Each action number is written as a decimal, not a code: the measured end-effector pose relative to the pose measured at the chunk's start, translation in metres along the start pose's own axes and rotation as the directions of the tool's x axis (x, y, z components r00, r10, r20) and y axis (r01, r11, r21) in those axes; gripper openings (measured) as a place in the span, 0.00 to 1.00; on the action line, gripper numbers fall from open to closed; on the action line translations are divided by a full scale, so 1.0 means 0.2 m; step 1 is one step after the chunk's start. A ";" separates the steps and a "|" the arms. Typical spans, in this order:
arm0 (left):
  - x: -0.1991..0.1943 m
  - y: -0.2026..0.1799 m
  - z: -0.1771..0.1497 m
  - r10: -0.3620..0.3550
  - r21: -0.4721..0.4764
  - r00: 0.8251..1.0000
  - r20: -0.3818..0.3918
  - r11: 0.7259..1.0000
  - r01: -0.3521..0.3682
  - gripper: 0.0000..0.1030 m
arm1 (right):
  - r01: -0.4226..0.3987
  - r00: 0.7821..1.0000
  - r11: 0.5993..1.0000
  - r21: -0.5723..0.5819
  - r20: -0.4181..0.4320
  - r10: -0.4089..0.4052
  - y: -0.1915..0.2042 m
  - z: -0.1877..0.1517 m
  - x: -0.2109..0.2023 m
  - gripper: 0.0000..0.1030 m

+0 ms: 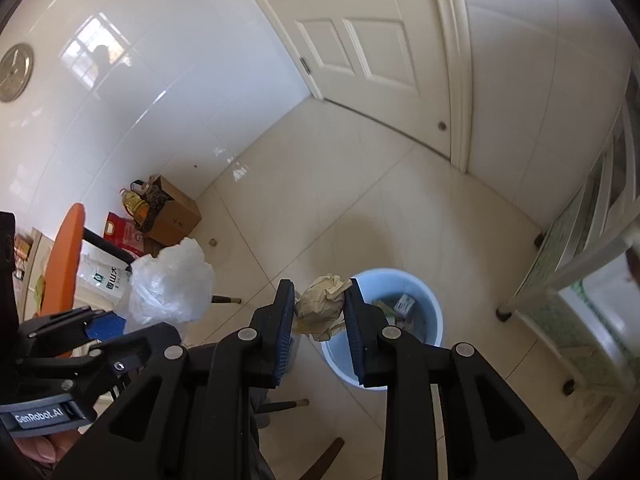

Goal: Collect trash
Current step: 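Carry the plastic bag and tissue to the blue bin and release both, then return both tools to the orange table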

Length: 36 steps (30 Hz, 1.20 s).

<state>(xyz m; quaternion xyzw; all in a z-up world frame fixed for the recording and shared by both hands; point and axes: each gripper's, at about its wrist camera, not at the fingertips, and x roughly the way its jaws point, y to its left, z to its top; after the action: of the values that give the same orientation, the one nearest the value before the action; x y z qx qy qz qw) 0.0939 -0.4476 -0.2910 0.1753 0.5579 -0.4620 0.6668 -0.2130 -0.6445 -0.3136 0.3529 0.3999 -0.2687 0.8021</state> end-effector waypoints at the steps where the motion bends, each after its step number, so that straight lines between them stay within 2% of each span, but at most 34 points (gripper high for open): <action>1: 0.04 0.00 0.00 -0.002 -0.004 1.000 -0.020 1.000 0.002 0.34 | 0.004 1.000 1.000 0.014 -0.012 -0.004 -0.03 0.00 0.03 0.26; 4: 0.14 -0.01 0.10 -0.013 -0.009 0.998 -0.066 1.000 0.012 0.43 | 0.012 0.999 0.999 0.047 -0.032 -0.011 -0.08 0.02 0.09 0.29; 5: 0.17 -0.03 0.15 -0.010 -0.007 0.997 -0.075 1.000 0.010 0.53 | 0.013 0.999 0.998 0.061 -0.038 -0.010 -0.10 0.02 0.11 0.33; 6: 0.20 -0.04 0.20 -0.001 -0.003 0.997 -0.079 1.000 0.001 0.63 | 0.011 0.999 0.997 0.076 -0.043 -0.008 -0.12 0.02 0.12 0.42; 7: 0.21 -0.05 0.20 0.009 0.002 0.997 -0.081 1.000 -0.009 0.66 | 0.007 0.999 0.996 0.086 -0.045 -0.003 -0.13 0.01 0.13 0.50; 8: 0.23 -0.05 0.22 0.016 0.005 0.996 -0.084 1.000 -0.016 0.69 | 0.003 0.999 0.996 0.092 -0.046 0.001 -0.14 0.01 0.13 0.52; 11: 0.23 -0.05 0.29 0.053 0.001 0.995 -0.087 0.999 -0.053 0.76 | 0.013 0.999 0.995 0.103 -0.046 -0.008 -0.15 0.01 0.14 0.67; 13: 0.26 -0.02 0.34 0.085 -0.002 0.994 -0.073 0.996 -0.086 0.78 | 0.014 0.999 0.993 0.118 -0.036 -0.010 -0.16 0.00 0.13 0.88; 15: 0.24 -0.04 0.32 0.120 0.000 0.992 -0.050 0.993 -0.120 0.82 | 0.033 0.999 0.990 0.135 -0.016 -0.031 -0.16 0.00 0.11 1.00; 18: 0.19 -0.08 0.24 0.169 -0.001 0.986 0.005 0.986 -0.169 0.87 | 0.069 0.998 0.989 0.133 -0.008 -0.068 -0.15 0.00 0.09 1.00; 23: 0.05 -0.16 0.10 0.214 -0.012 0.973 0.089 0.977 -0.214 0.89 | 0.077 0.997 0.990 0.114 0.011 -0.079 -0.08 0.00 0.02 1.00; 30: -0.26 -0.17 -0.10 0.211 -0.054 0.958 0.197 0.977 -0.204 0.90 | 0.080 0.994 0.996 0.049 0.073 -0.084 0.13 0.02 -0.15 1.00; 36: -0.57 -0.17 -0.30 0.221 -0.110 0.925 0.310 0.974 -0.196 0.92 | 0.064 0.986 0.997 -0.037 0.154 -0.057 0.42 0.05 -0.36 1.00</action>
<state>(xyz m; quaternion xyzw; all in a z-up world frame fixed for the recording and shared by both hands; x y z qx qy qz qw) 0.0376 -0.3724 -0.1975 0.1305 0.4378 -0.3886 0.8001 -0.1875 -0.5910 -0.2210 0.3022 0.3532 -0.3108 0.8290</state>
